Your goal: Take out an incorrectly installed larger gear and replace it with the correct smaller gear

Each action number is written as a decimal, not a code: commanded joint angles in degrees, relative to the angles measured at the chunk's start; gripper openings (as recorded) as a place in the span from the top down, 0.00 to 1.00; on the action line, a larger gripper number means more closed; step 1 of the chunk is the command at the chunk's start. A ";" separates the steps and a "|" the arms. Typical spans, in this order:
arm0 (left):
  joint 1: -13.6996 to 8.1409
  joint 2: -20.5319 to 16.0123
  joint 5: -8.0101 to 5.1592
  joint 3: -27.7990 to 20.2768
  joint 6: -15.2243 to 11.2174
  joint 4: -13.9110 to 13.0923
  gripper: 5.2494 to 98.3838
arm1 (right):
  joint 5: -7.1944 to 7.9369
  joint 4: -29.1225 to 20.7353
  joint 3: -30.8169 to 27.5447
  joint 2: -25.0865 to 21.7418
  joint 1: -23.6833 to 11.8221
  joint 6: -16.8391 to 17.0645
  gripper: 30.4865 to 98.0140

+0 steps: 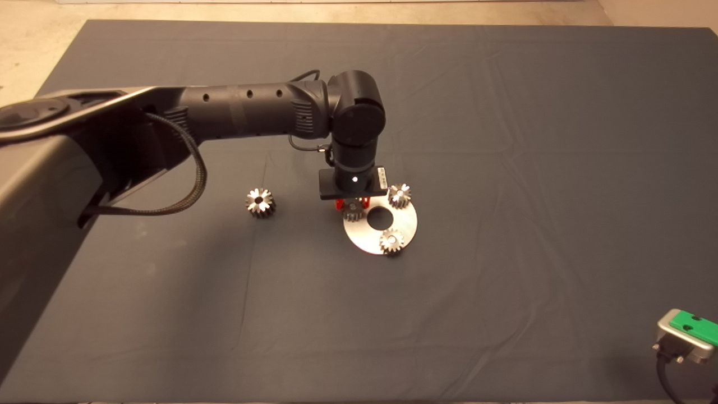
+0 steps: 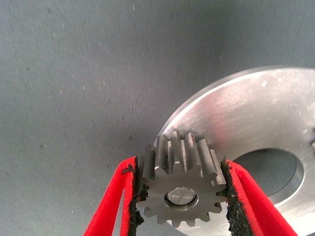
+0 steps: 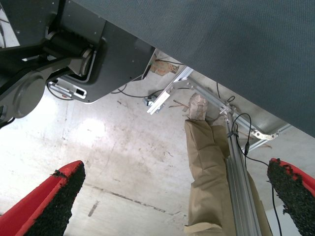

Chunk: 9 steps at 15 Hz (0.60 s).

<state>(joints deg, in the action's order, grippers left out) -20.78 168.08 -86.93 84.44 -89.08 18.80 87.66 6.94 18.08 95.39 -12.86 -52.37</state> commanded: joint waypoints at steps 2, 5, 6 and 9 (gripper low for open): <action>-3.01 -0.20 -7.55 -2.81 0.04 -1.87 0.66 | 7.35 2.55 0.19 0.40 -0.15 -0.01 0.00; -5.35 -0.16 -8.07 -2.81 0.04 -2.36 0.62 | 7.35 2.55 0.19 0.64 -0.15 -0.01 0.00; -5.85 -0.16 -8.07 -2.80 0.04 -2.63 0.58 | 7.35 2.55 0.19 0.64 -0.15 -0.01 0.00; -6.22 -0.15 -8.07 -2.81 0.15 -2.71 0.53 | 7.35 2.64 0.19 0.65 -0.15 -0.01 0.00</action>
<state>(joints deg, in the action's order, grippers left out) -24.17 167.80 -87.17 82.60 -89.08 17.60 87.67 7.55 18.16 95.89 -12.86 -52.37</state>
